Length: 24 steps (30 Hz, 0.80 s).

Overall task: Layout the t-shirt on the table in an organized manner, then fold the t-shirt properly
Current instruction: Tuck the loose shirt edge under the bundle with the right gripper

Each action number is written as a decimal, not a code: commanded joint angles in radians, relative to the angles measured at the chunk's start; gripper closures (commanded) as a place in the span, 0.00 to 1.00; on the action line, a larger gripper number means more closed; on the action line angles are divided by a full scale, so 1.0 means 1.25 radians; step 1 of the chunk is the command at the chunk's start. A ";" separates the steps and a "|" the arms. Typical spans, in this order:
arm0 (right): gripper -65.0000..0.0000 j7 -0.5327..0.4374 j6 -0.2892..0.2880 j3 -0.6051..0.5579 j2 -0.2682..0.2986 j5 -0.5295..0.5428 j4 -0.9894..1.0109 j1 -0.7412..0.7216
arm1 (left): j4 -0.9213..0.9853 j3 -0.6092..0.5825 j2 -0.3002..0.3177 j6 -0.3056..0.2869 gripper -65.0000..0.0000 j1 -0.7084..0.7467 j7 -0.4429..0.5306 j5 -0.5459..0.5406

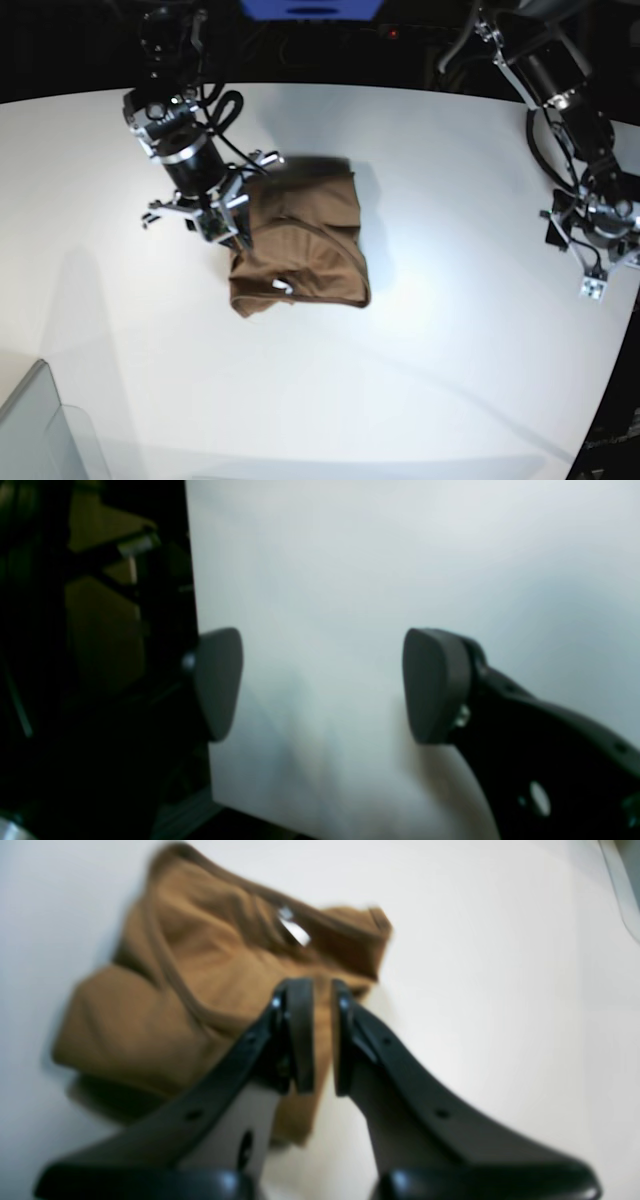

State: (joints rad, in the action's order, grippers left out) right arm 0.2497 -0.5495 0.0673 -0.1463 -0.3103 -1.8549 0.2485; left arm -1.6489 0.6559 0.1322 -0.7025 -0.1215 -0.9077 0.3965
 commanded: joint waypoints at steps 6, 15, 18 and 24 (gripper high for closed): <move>0.93 -0.022 0.003 -0.040 0.012 0.010 0.077 -0.111 | -0.102 0.053 -0.004 0.003 0.25 0.095 0.012 -0.006; 0.93 -0.029 0.003 -0.040 0.056 0.010 0.301 -0.267 | -0.179 0.085 -0.045 0.003 0.25 0.203 0.012 -0.006; 0.93 -0.030 0.003 -0.035 0.061 0.010 0.375 -0.307 | -0.180 0.085 -0.045 0.003 0.25 0.219 0.012 -0.006; 0.93 -0.031 0.003 -0.034 0.088 0.010 0.478 -0.384 | -0.180 0.085 -0.047 0.003 0.25 0.237 0.012 -0.006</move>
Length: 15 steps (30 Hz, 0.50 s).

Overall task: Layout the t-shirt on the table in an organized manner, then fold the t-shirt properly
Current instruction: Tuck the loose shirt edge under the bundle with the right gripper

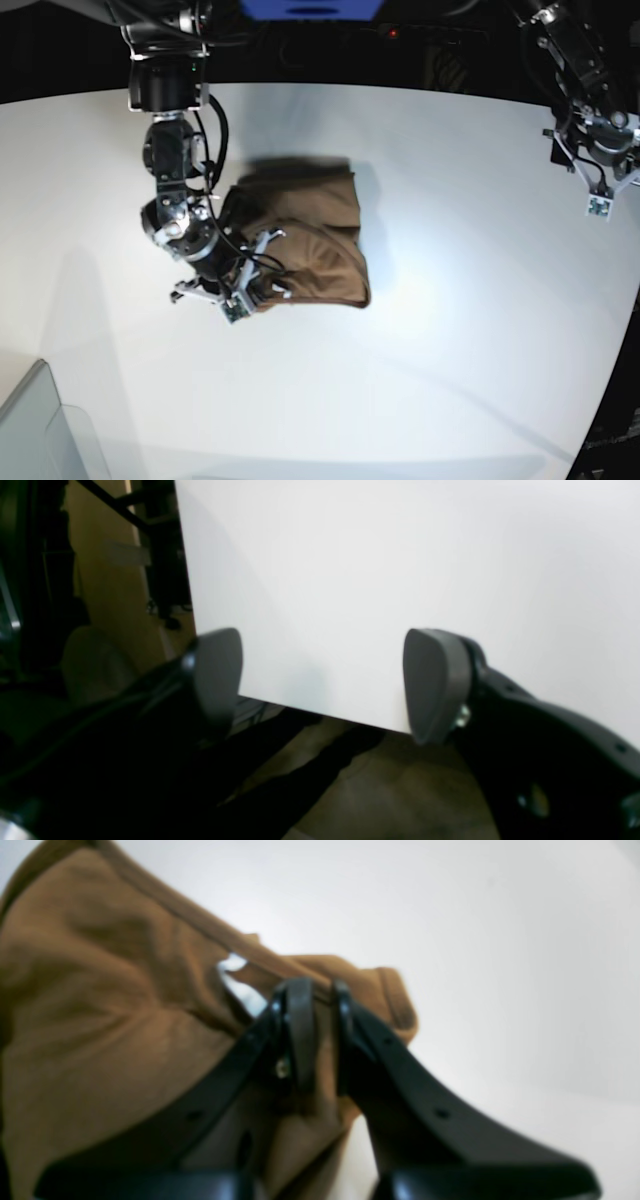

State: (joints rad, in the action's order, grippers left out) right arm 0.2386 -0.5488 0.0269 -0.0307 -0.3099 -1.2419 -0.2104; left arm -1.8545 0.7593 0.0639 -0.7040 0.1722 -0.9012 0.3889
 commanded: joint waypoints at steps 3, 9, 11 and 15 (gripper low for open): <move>0.93 -0.022 0.003 -0.001 0.004 0.009 0.021 -0.048 | -0.016 0.002 -0.006 0.005 0.25 0.003 0.007 0.000; 0.93 -0.022 0.006 -0.001 0.007 0.009 0.148 -0.111 | -0.015 0.001 -0.009 0.005 0.25 0.002 0.007 0.000; 0.93 -0.022 0.006 -0.001 0.009 0.009 0.159 -0.117 | -0.015 0.001 -0.009 0.005 0.25 0.002 0.007 0.000; 0.93 -0.022 0.006 0.000 0.014 0.009 0.142 -0.118 | -0.015 0.001 -0.009 0.005 0.25 -0.002 0.007 0.000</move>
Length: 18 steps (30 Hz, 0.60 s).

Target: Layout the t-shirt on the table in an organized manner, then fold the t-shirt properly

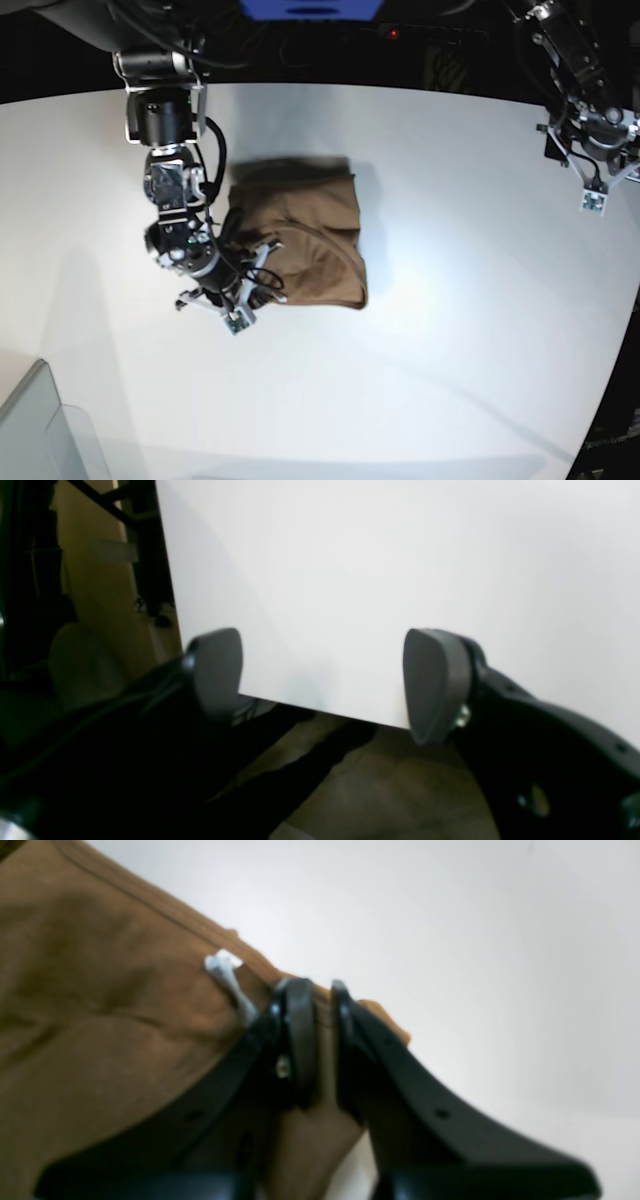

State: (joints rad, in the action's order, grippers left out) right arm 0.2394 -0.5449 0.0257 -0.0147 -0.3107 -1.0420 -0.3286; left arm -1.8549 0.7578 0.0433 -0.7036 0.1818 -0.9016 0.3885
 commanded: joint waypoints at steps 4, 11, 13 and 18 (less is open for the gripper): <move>0.93 -0.023 0.003 0.038 -0.004 0.010 -0.144 0.009 | -0.014 0.000 0.008 0.004 0.25 -0.011 0.008 0.000; 0.93 -0.014 0.001 0.104 -0.054 0.010 -0.462 0.186 | -0.045 0.002 -0.041 0.004 0.26 -0.016 0.008 -0.006; 0.93 -0.014 0.001 0.119 -0.054 0.010 -0.527 0.252 | -0.066 0.002 -0.052 0.004 0.34 -0.012 0.006 -0.043; 0.93 -0.014 0.002 0.210 -0.059 0.010 -0.662 0.397 | -0.122 0.002 -0.049 0.004 0.77 0.018 -0.088 -0.147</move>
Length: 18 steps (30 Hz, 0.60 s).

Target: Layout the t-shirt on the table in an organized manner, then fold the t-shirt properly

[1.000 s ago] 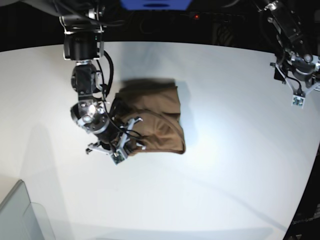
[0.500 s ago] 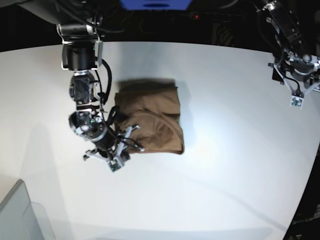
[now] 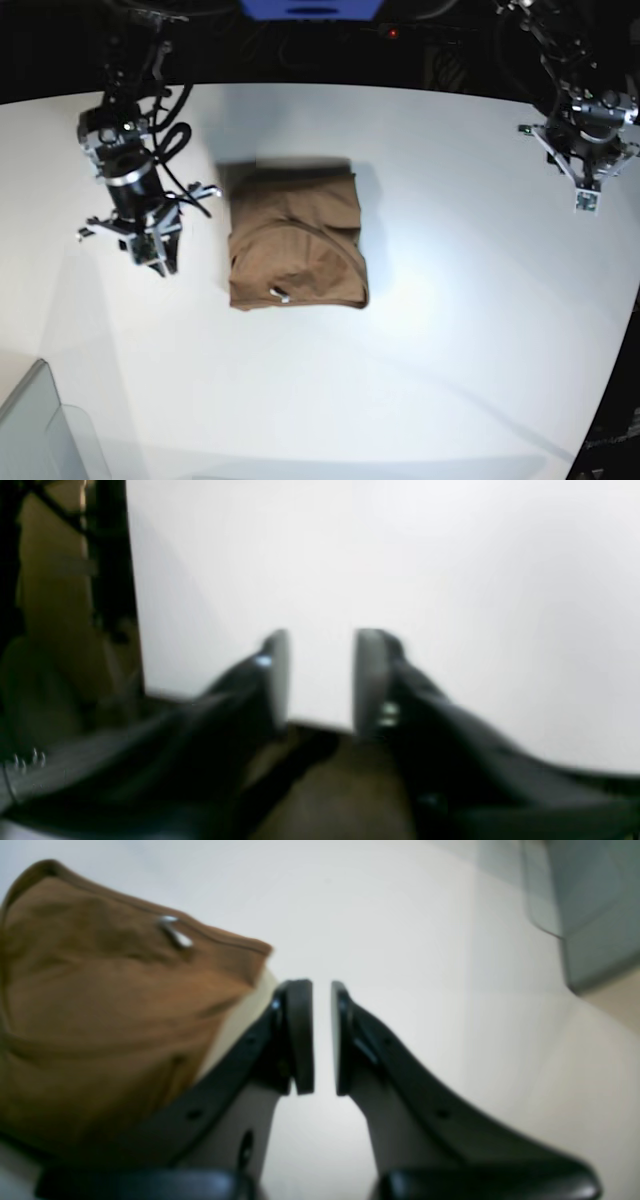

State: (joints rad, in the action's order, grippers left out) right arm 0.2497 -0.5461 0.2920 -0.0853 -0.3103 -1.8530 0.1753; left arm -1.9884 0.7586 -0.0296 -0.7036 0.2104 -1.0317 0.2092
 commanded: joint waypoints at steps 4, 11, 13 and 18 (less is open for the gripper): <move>0.93 -0.022 0.000 0.129 -0.043 0.010 -0.051 0.057 | -0.022 0.001 0.013 0.004 1.00 0.027 -0.039 -0.019; 0.93 0.017 -0.001 0.373 -0.057 0.210 -0.046 0.149 | -0.020 0.059 0.006 0.004 1.00 0.140 0.012 -0.026; 0.93 0.060 -0.001 0.438 -0.057 0.275 -0.046 0.161 | -0.014 0.076 0.006 0.004 1.00 0.185 0.071 -0.026; 0.93 0.146 -0.001 0.586 -0.057 0.378 0.019 0.160 | 0.029 0.098 0.005 0.004 1.00 0.266 0.162 -0.026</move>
State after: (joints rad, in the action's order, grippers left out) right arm 0.4358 -0.5480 1.0233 -0.1596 0.1608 -1.8179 0.3691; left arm -1.9392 0.8814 -0.0296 -0.6998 0.5388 -0.8440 0.1890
